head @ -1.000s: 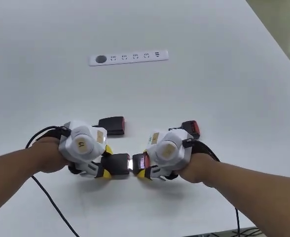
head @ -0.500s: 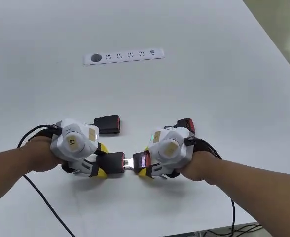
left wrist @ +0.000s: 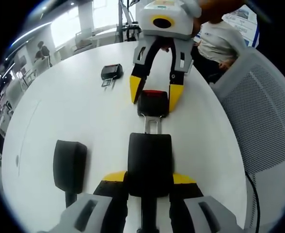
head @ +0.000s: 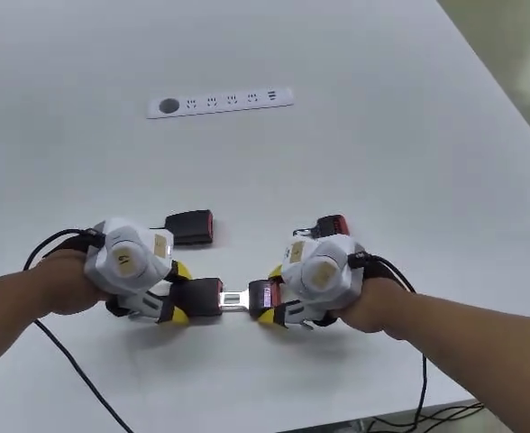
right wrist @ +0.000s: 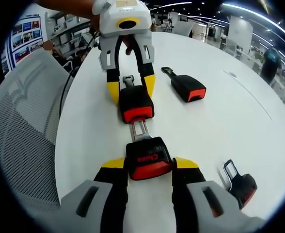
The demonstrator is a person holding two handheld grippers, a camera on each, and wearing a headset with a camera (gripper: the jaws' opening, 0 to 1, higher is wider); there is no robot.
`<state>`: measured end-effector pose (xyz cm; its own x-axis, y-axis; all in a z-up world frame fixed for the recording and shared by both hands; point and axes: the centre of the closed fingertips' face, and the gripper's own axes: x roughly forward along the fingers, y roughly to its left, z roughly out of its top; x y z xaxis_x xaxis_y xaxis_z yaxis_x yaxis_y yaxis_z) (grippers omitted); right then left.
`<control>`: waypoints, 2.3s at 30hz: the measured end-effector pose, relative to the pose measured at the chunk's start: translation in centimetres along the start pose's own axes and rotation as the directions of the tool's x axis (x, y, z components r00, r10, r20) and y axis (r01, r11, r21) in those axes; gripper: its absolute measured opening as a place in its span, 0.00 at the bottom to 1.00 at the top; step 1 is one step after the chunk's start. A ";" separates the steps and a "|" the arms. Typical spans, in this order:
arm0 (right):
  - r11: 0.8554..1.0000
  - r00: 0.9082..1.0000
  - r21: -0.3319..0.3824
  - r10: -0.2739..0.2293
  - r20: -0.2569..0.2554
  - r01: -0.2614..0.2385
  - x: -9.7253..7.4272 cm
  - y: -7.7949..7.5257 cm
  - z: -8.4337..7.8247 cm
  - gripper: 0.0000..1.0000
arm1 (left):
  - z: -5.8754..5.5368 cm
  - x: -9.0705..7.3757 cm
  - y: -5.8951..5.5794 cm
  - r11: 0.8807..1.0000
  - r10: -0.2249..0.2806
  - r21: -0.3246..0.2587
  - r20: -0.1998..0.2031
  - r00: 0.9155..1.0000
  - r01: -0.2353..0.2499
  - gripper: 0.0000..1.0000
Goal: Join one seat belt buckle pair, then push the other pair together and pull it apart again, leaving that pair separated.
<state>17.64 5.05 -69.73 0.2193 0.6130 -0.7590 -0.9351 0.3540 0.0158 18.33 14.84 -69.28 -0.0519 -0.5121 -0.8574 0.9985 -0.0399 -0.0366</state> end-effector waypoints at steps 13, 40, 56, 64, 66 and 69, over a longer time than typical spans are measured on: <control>1.000 1.000 0.011 -0.006 0.007 0.006 -1.8 -0.5 -2.0 0.33 | 0.2 -0.1 -0.1 1.000 0.000 -0.008 0.018 1.000 0.000 0.33; 0.999 1.000 0.035 -0.018 0.021 0.017 -4.2 -0.8 -4.3 0.35 | 0.2 -0.1 -0.1 1.000 -0.006 -0.006 0.012 1.000 0.006 0.33; 0.996 0.993 0.079 -0.038 0.110 0.030 -6.2 -0.9 -2.7 0.60 | 1.9 -0.5 -0.4 0.994 0.030 -0.104 0.041 0.999 -0.026 0.63; 0.993 0.986 0.100 -0.072 0.149 0.057 -8.1 -2.8 -2.4 0.70 | 4.0 -2.6 1.3 0.982 0.109 -0.170 0.145 0.984 -0.083 0.75; 0.992 0.985 0.107 -0.080 0.154 0.064 -8.5 -3.7 -2.3 0.70 | 4.2 -3.0 2.3 0.979 0.139 -0.168 0.148 0.979 -0.114 0.76; 0.989 0.981 0.122 -0.102 0.168 0.082 -9.2 -5.2 -1.9 0.71 | 4.9 -4.0 3.4 0.974 0.165 -0.182 0.169 0.972 -0.134 0.77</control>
<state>19.95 -3.74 -64.04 0.3569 0.6836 -0.6366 -0.8729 0.4867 0.0333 21.84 12.56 -63.46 0.1121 -0.6490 -0.7525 0.9825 0.1857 -0.0139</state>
